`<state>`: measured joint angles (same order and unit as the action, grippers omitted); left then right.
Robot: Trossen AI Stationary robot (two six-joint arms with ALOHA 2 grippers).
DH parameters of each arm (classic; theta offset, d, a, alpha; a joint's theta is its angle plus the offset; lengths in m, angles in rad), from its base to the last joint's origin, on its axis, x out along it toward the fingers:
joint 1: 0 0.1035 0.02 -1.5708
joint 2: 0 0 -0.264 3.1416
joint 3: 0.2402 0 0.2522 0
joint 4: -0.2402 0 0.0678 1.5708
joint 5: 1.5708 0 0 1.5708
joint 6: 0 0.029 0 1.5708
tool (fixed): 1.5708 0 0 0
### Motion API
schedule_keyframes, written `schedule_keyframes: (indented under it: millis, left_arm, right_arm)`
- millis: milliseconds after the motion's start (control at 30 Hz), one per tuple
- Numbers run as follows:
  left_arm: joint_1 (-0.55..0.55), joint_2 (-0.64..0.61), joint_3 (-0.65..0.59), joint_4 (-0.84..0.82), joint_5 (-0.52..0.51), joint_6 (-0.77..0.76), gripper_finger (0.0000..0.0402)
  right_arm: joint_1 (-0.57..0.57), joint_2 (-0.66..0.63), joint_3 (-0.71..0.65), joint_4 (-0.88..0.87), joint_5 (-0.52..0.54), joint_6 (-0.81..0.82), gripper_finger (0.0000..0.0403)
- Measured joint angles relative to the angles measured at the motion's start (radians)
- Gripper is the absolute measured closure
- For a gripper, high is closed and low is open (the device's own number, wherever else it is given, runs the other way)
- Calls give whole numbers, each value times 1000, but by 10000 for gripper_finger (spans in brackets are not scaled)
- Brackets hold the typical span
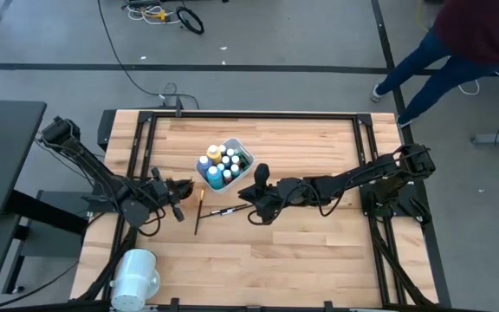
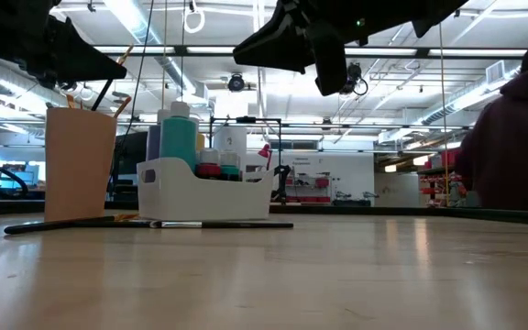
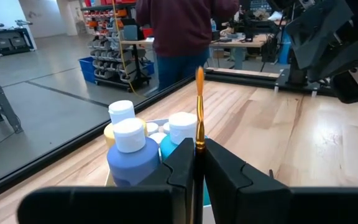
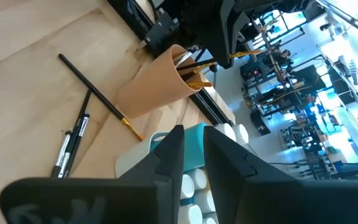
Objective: Pick & Place Paint Supplies
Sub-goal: Put the right black gold paintbrush into the orange cup, then put the bottom black silver paintbrush into the orange cup
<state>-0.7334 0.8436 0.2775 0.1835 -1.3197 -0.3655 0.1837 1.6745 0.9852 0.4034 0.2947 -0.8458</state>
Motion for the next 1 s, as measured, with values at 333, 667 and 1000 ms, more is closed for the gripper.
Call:
schedule_keyframes:
  millis: [333,667,1000]
  left_arm:
    - [0,0,0,0,0,17,358]
    - [0,0,0,2,-4,51,308]
    - [0,0,39,194,6,283,285]
  right_arm:
    - [0,0,0,0,-2,74,337]
    - [0,1,0,-79,-2,320,332]
    - [-12,38,0,-154,-220,649,285]
